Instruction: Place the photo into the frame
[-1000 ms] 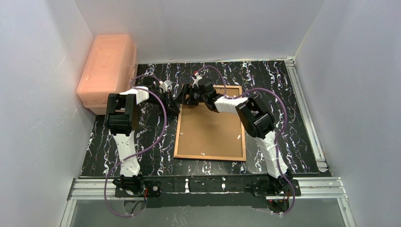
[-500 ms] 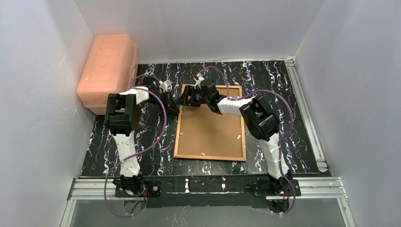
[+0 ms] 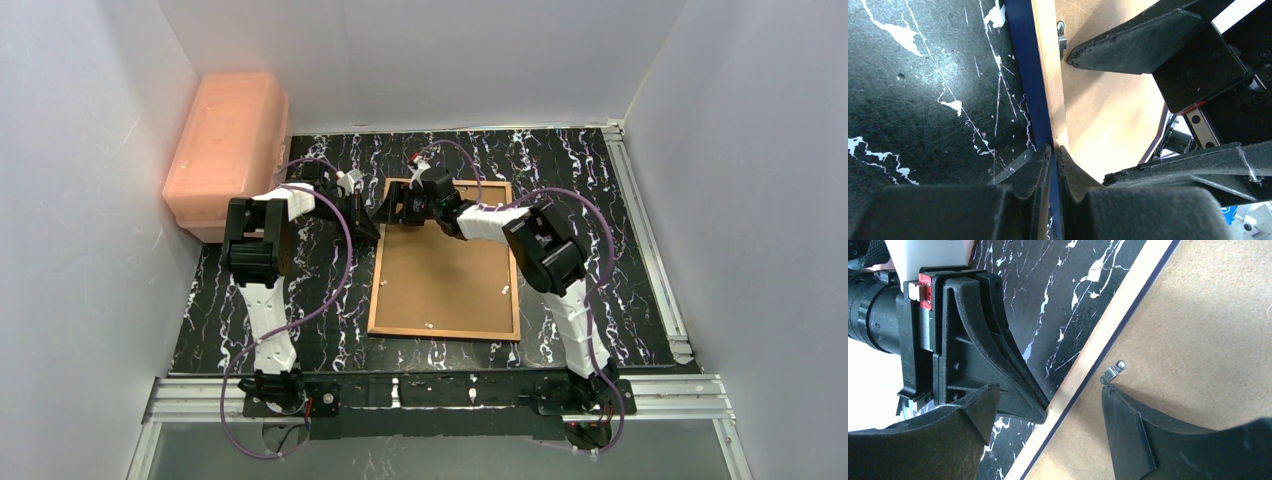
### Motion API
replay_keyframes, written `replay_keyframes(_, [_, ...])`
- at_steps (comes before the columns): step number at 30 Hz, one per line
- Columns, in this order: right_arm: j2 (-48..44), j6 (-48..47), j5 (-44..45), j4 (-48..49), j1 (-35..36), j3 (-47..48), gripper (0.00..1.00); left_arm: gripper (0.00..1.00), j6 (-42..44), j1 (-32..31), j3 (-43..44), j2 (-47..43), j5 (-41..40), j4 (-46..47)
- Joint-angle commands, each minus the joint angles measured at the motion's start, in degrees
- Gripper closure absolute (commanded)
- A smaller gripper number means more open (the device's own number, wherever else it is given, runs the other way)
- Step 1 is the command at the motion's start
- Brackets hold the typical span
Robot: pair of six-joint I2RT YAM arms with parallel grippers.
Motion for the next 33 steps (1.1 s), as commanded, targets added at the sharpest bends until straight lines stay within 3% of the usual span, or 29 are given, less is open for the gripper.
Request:
replay_keyframes(1, [0.44,-1.52,1.13,-0.45,-0.37,1.27,0.17,0.94,1.36,-0.98,-1.65,-0.62,-2.13,-2.48])
replay_keyframes(33, [3.62,1.05,2.46,1.46,0.03,2.65,0.19,0.94,1.94,-0.98,-1.66,-0.79,-2.13,-2.40])
